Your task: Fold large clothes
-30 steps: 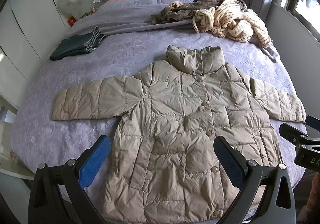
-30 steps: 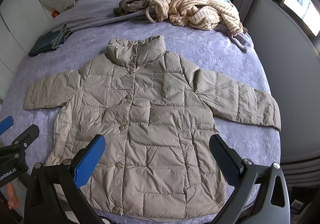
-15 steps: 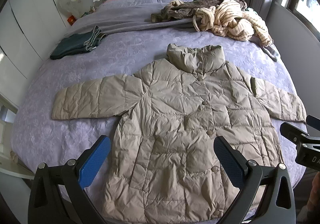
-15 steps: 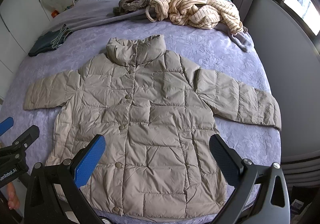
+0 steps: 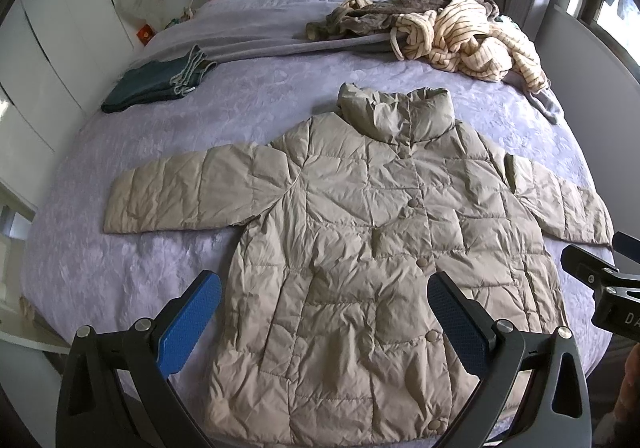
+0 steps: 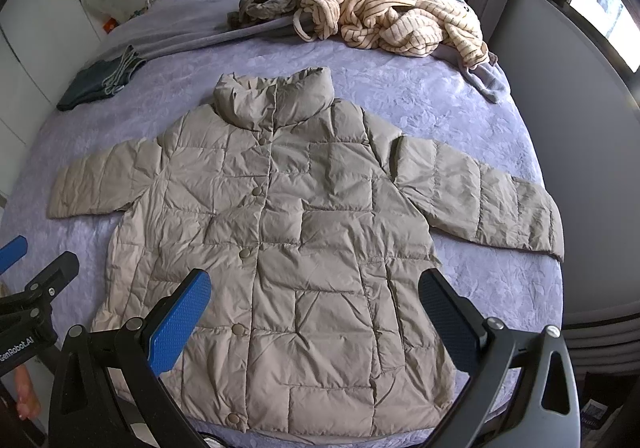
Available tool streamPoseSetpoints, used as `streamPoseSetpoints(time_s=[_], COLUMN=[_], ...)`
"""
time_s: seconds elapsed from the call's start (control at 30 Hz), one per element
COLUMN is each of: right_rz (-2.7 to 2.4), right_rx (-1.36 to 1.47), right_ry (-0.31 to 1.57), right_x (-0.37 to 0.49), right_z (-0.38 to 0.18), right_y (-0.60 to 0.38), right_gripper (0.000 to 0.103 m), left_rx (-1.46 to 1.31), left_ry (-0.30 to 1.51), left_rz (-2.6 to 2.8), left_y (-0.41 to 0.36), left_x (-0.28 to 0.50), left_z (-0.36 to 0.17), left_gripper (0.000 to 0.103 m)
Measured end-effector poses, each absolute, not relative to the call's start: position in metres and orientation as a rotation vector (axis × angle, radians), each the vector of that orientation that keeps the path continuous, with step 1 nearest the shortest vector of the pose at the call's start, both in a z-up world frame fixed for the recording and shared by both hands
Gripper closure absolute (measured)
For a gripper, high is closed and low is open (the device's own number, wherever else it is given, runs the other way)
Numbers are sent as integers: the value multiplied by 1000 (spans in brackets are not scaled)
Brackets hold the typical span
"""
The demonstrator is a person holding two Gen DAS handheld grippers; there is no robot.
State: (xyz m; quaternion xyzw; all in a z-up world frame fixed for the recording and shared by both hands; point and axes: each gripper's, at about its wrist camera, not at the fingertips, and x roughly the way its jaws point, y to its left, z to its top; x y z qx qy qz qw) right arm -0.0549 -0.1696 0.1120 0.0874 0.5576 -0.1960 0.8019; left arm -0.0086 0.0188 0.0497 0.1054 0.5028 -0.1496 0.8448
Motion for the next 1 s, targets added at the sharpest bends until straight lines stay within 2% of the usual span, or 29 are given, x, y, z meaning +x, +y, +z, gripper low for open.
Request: streamPoseSetpoints(time_s=[0.53,0.77,1.0], right_rz=[-416,-372,-282], right_rx=[187,218,331], right_ry=[1244,1304,1341], right_x=[-43,-22,13], right_z=[93,69,22], right_y=[-153,-143,-126], right_gripper=[0,0,0], left_rx=[202,105,-132], left_ry=[1127,1243,1248], left_rz=[-328,-326,-240], left_y=[31,65,142], left_x=[5,45,115], left_z=[29,-8,-66], left_gripper=[0,0,0])
